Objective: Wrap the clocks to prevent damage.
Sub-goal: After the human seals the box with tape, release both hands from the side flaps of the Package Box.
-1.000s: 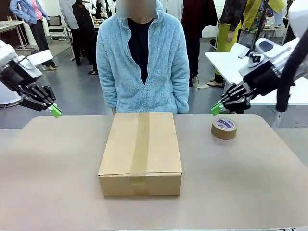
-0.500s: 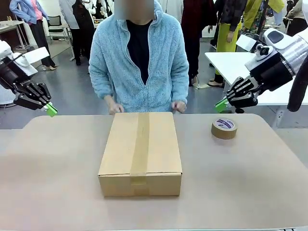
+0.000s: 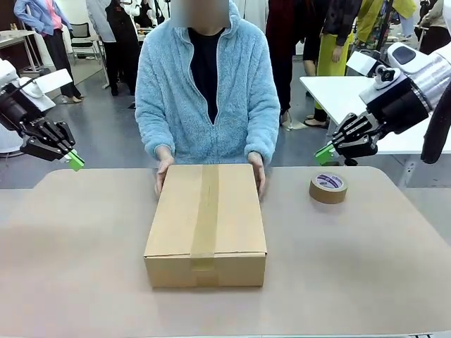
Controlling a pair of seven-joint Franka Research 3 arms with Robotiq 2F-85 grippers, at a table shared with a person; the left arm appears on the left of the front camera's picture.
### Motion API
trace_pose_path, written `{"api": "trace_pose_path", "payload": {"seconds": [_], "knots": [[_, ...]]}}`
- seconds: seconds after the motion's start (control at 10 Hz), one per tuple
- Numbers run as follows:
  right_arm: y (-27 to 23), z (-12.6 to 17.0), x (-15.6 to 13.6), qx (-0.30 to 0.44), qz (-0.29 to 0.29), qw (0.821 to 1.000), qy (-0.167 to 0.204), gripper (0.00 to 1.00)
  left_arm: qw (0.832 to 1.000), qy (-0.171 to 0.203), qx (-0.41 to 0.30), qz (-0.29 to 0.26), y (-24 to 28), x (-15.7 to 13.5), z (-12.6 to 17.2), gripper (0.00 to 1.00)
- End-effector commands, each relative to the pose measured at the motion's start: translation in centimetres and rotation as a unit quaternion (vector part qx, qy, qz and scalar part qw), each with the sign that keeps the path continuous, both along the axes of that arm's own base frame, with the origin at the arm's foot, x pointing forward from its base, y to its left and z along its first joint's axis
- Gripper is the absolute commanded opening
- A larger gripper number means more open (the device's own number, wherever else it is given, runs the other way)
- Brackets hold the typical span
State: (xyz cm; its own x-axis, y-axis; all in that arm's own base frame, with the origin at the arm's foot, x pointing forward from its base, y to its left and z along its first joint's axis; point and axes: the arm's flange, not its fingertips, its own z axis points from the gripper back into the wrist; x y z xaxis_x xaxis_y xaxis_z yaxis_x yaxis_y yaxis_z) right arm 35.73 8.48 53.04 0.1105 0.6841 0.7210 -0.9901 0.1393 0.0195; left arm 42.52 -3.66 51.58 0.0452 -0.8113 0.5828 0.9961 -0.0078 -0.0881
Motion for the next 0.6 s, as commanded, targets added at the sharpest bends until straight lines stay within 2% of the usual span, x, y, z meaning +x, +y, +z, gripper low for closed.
{"api": "trace_pose_path", "payload": {"seconds": [0.0,0.5], "knots": [[0.14,-0.16,0.28,-0.008,-0.004,1.000,0.000,0.01,1.000,0.000,0.003,0.000,-0.06,0.29,0.27,0.00],[0.00,0.01,0.01,0.000,0.000,1.000,0.000,0.01,1.000,0.000,0.000,0.000,0.00,0.00,0.01,0.00]]}}
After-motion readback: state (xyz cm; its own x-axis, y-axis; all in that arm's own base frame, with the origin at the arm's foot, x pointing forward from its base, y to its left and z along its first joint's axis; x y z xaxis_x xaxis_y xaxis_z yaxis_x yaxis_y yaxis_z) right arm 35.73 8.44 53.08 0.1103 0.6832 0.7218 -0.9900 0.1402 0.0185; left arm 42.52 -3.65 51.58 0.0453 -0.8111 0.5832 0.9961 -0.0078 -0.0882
